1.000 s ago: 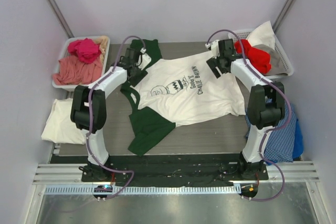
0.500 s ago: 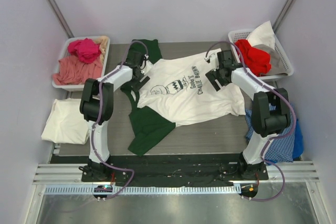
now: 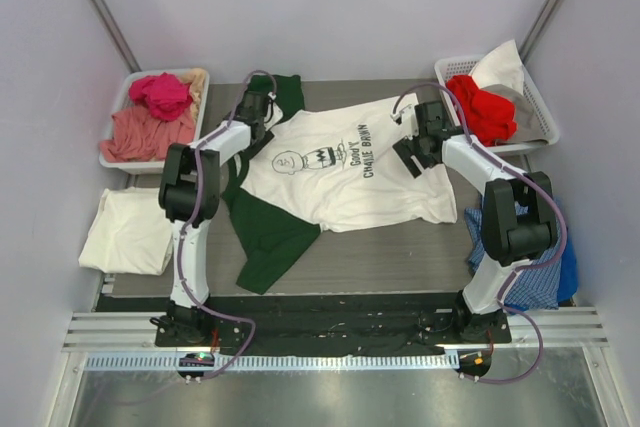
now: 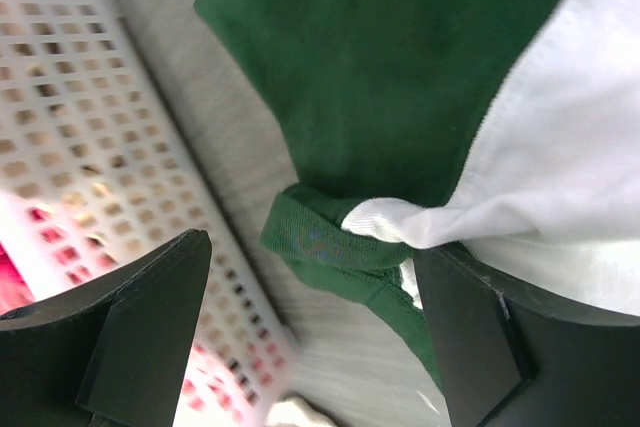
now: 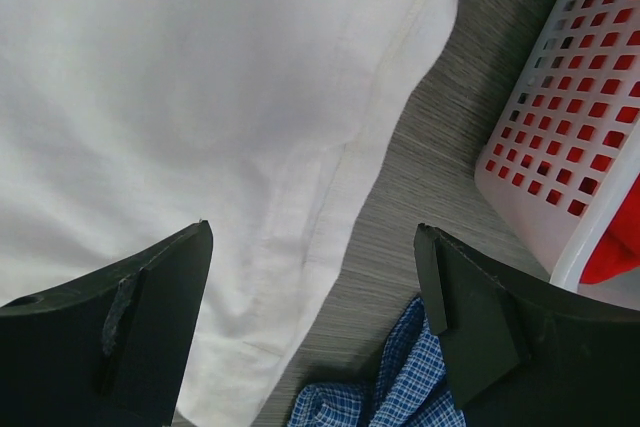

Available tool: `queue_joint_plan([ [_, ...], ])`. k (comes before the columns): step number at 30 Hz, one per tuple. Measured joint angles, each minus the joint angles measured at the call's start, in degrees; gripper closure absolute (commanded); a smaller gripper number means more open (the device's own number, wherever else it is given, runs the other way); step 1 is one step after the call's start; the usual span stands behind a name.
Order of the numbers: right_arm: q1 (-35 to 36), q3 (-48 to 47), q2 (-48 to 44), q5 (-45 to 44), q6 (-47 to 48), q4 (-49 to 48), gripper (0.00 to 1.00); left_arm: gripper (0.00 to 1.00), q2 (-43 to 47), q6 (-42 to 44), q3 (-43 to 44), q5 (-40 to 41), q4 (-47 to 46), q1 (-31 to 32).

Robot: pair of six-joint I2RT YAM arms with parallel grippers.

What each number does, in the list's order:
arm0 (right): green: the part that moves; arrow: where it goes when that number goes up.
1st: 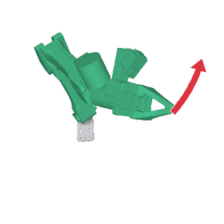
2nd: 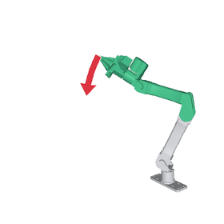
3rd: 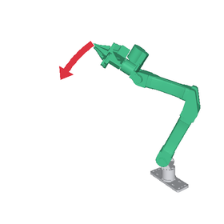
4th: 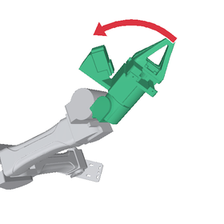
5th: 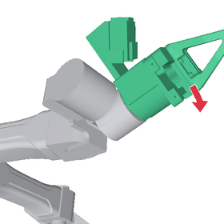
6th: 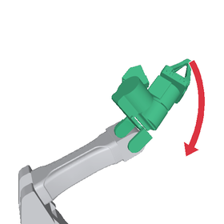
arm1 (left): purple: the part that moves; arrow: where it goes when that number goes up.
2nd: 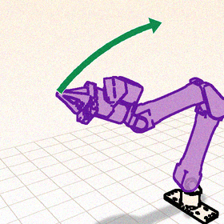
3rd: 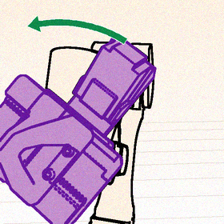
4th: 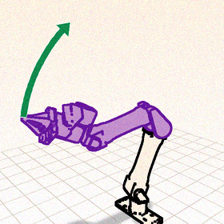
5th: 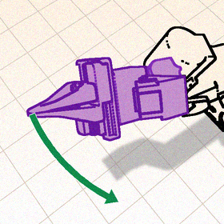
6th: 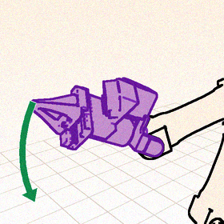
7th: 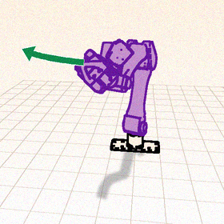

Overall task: Fold and stack the t-shirts
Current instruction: Flatten out the tshirt

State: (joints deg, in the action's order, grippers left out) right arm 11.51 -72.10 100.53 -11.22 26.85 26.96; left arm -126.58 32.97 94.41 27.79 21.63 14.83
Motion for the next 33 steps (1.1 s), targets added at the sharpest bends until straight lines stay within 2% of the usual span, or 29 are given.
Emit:
queue_joint_plan([
  [10,0.2,0.0,0.0,-1.1,-0.1,-0.9,0.11,0.12,-6.5,3.9,8.6,4.7,-2.1,-3.7],
  [16,2.0,0.8,-0.2,-1.3,-0.3,-1.0,0.11,0.09,-4.6,2.9,6.2,3.9,-2.2,-3.3],
  [23,6.6,6.5,-4.8,0.9,-1.7,1.1,0.13,0.07,8.5,-1.5,-2.1,-0.7,1.8,-0.5],
  [28,6.4,10.3,-12.0,2.8,-1.8,5.2,0.17,0.07,21.7,-4.6,-3.8,-6.4,6.9,1.6],
  [33,6.4,16.5,-19.6,2.9,-0.6,8.5,0.22,0.09,35.3,-5.7,-12.2,-13.0,11.5,1.7],
])
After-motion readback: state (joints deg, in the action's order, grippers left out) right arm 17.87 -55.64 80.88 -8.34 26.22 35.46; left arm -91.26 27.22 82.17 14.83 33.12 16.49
